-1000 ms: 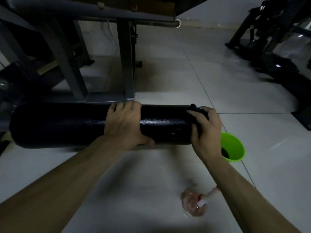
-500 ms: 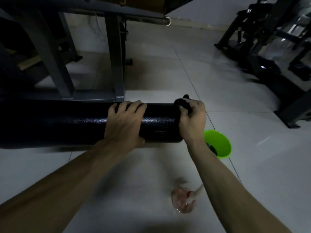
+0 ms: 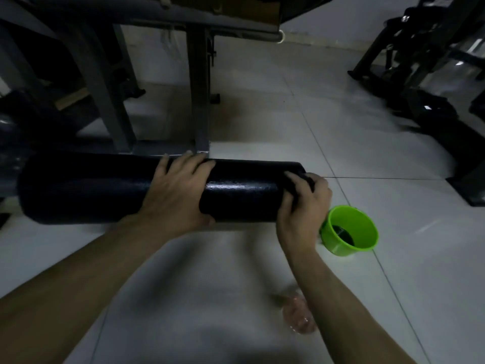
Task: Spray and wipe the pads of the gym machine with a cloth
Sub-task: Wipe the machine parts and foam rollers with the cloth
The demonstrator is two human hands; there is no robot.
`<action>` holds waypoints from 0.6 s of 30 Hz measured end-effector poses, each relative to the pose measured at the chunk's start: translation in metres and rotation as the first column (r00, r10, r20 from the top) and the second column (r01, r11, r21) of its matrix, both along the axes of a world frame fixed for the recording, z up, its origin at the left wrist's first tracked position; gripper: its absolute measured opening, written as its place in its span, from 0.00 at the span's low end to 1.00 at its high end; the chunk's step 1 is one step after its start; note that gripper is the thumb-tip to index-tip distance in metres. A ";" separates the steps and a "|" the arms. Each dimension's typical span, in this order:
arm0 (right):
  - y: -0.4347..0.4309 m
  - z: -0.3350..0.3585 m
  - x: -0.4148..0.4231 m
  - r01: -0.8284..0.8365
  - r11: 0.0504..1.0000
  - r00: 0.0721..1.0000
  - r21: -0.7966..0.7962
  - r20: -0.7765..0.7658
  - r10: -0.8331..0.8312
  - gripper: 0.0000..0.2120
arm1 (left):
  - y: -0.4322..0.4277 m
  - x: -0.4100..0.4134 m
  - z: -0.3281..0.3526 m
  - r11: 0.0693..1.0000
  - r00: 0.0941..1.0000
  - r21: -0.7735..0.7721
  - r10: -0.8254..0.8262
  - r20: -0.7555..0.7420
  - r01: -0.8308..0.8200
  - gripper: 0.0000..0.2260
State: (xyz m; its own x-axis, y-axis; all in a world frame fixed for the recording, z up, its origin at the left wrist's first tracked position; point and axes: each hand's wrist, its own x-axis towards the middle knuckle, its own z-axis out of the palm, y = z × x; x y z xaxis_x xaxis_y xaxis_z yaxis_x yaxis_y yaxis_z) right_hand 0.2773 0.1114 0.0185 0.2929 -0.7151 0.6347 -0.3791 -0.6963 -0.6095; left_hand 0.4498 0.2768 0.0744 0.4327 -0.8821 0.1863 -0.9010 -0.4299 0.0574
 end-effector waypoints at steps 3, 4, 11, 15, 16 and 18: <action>0.057 0.004 0.053 -0.189 0.978 0.970 -0.091 -0.171 0.171 0.20 | 0.036 0.022 0.003 0.997 0.997 -0.039 0.073 0.010 -0.072 0.53; 0.079 0.007 0.074 -0.271 0.955 0.942 -0.124 -0.240 0.236 0.19 | 0.046 0.028 0.004 0.994 0.995 -0.049 0.095 0.015 -0.094 0.53; 0.089 0.023 0.095 -0.565 0.800 0.777 -0.200 -0.456 0.435 0.19 | 0.096 0.055 -0.010 0.977 0.981 -0.096 0.193 0.000 -0.192 0.50; 0.020 0.013 0.018 -0.441 0.862 0.848 -0.250 -0.431 0.309 0.25 | 0.109 0.066 -0.021 0.968 0.982 -0.168 0.189 -0.012 -0.188 0.50; 0.013 0.013 0.007 -0.379 0.892 0.880 -0.248 -0.394 0.265 0.24 | 0.110 0.067 -0.024 0.964 0.982 -0.191 0.187 -0.017 -0.187 0.49; 0.015 0.008 0.002 -0.267 0.936 0.929 -0.228 -0.318 0.187 0.22 | 0.110 0.069 -0.027 0.960 0.986 -0.224 0.165 -0.027 -0.167 0.49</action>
